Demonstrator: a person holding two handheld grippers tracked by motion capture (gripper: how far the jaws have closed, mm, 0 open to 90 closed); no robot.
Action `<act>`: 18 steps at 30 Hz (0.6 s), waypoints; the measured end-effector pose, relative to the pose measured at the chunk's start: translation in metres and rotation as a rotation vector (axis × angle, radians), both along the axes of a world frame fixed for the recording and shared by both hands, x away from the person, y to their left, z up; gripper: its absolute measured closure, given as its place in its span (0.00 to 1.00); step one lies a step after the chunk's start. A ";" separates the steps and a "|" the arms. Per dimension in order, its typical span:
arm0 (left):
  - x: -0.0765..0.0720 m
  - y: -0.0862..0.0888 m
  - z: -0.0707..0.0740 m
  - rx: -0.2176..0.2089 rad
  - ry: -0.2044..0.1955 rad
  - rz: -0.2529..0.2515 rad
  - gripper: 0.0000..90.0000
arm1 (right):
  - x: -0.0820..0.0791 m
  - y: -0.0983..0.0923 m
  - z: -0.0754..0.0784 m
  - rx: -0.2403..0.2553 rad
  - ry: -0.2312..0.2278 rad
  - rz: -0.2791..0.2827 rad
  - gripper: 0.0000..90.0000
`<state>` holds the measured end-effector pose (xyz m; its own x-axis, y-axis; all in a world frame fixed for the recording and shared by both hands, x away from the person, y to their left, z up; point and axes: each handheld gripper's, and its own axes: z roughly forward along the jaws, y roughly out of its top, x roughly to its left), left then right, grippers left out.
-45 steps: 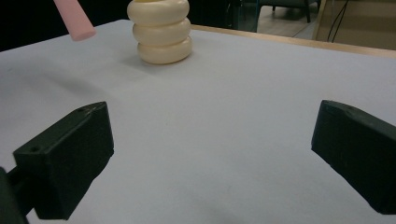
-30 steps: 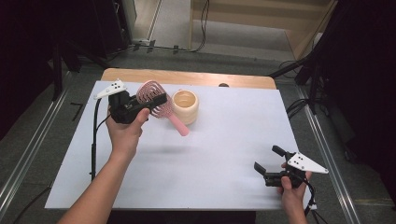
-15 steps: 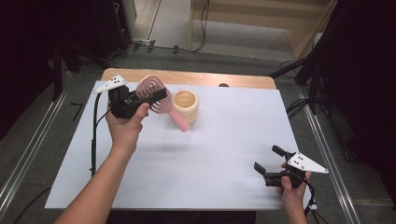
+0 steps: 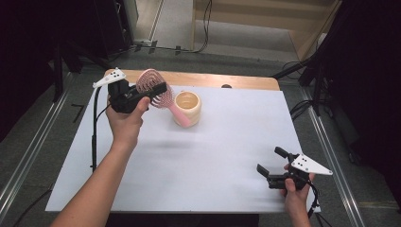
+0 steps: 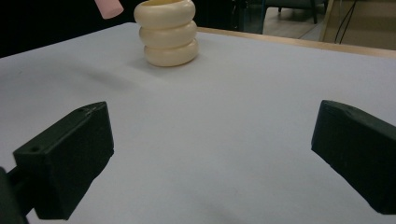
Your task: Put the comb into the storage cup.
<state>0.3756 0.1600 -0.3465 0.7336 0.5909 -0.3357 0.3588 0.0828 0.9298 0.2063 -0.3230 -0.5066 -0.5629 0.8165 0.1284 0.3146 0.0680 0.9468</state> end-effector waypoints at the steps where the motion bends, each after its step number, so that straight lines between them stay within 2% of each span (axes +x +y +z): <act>1: 0.002 0.001 0.002 -0.007 -0.002 0.002 0.71 | 0.000 0.000 0.000 0.000 -0.002 0.001 0.00; 8: 0.010 0.002 0.014 -0.020 -0.020 0.014 0.71 | 0.001 0.001 0.001 0.001 -0.002 0.016 0.00; 18: 0.024 -0.001 0.017 -0.018 -0.014 0.031 0.71 | 0.000 0.001 0.002 0.004 -0.006 0.026 0.00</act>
<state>0.3996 0.1589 -0.3293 0.7199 0.6071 -0.3365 0.3427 0.1106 0.9329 0.2062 -0.3215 -0.5041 -0.5844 0.8013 0.1280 0.3074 0.0727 0.9488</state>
